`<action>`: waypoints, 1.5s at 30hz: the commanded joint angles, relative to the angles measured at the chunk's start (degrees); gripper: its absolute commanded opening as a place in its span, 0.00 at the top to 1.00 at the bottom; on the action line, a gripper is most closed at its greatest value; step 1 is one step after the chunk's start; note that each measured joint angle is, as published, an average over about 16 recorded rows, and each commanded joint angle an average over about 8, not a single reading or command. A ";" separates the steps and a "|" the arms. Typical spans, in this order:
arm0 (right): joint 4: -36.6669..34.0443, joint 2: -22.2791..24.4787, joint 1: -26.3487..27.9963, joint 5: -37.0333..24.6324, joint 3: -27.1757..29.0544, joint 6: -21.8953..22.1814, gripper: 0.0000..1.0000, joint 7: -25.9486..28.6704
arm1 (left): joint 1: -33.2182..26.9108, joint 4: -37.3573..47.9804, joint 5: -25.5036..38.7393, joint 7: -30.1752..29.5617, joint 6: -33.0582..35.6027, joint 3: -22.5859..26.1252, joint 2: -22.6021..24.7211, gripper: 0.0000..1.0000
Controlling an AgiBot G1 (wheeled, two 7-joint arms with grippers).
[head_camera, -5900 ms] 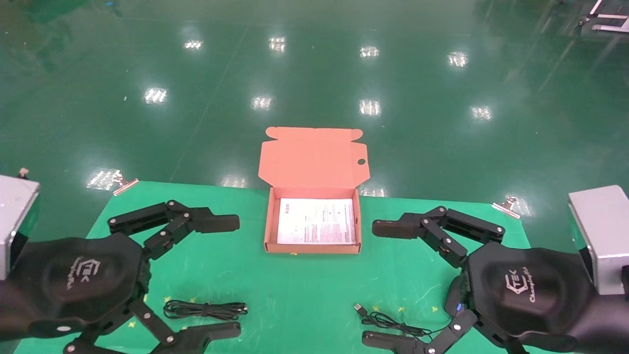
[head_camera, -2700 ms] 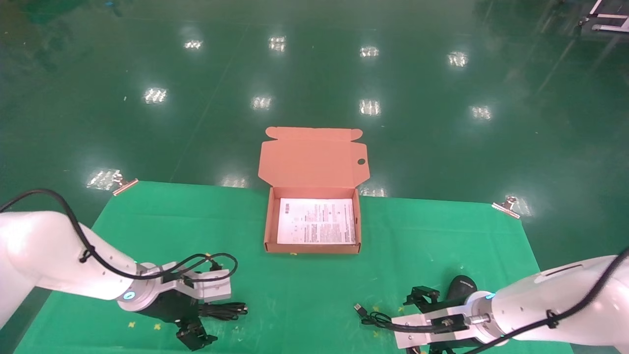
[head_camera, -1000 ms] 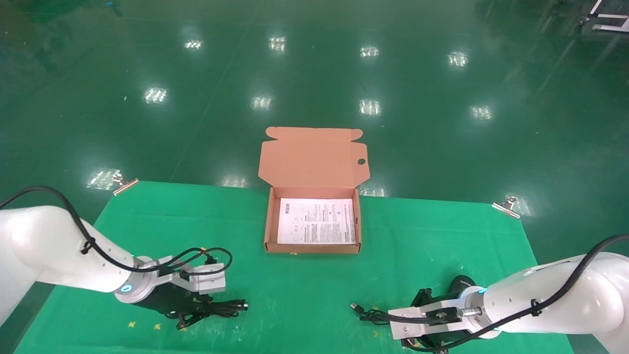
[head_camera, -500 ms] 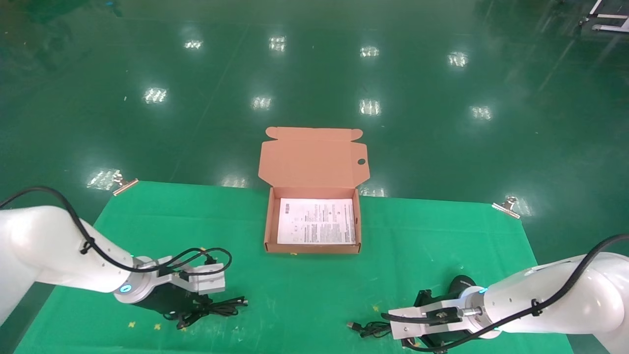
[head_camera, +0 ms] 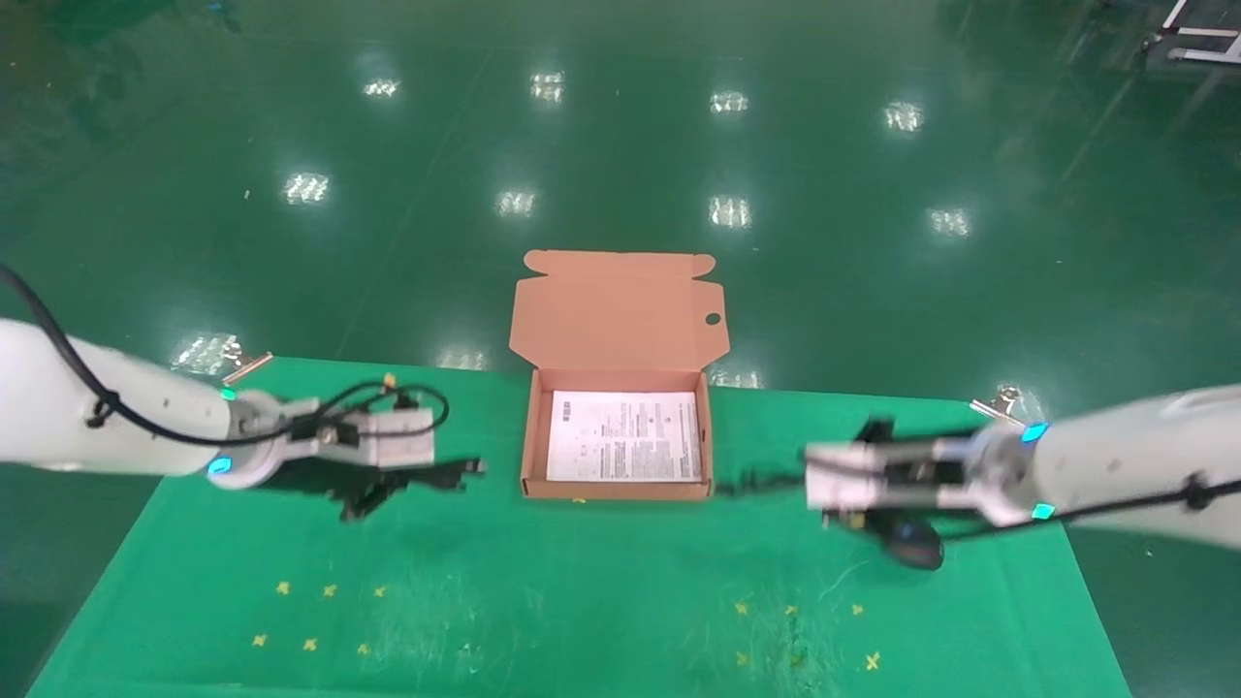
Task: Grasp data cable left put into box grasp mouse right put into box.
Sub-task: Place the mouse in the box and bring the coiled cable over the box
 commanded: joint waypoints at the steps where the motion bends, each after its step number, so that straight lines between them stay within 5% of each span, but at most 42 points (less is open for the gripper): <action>1: 1.53 0.99 1.34 -0.26 1.02 0.46 1.00 1.26 | -0.73 -2.25 0.99 -1.00 -0.47 -0.11 -0.61 1.00; 11: 3.10 -2.70 9.96 0.00 4.93 5.66 1.00 0.43 | -3.88 -7.17 5.76 -6.36 -4.50 -0.95 1.20 1.00; 22: -7.26 -12.11 16.79 4.98 6.45 11.27 1.00 -8.88 | -8.26 -5.25 9.51 -10.42 -9.34 -2.36 5.14 1.00; 30: -12.32 -14.81 18.05 8.96 7.12 12.40 1.00 -15.00 | -9.25 -5.92 10.80 -11.73 -9.95 -2.64 5.44 1.00; 45: -16.80 -18.95 17.97 10.78 7.05 14.24 1.00 -18.24 | -9.68 -4.95 15.47 -15.48 -8.53 -2.26 3.81 1.00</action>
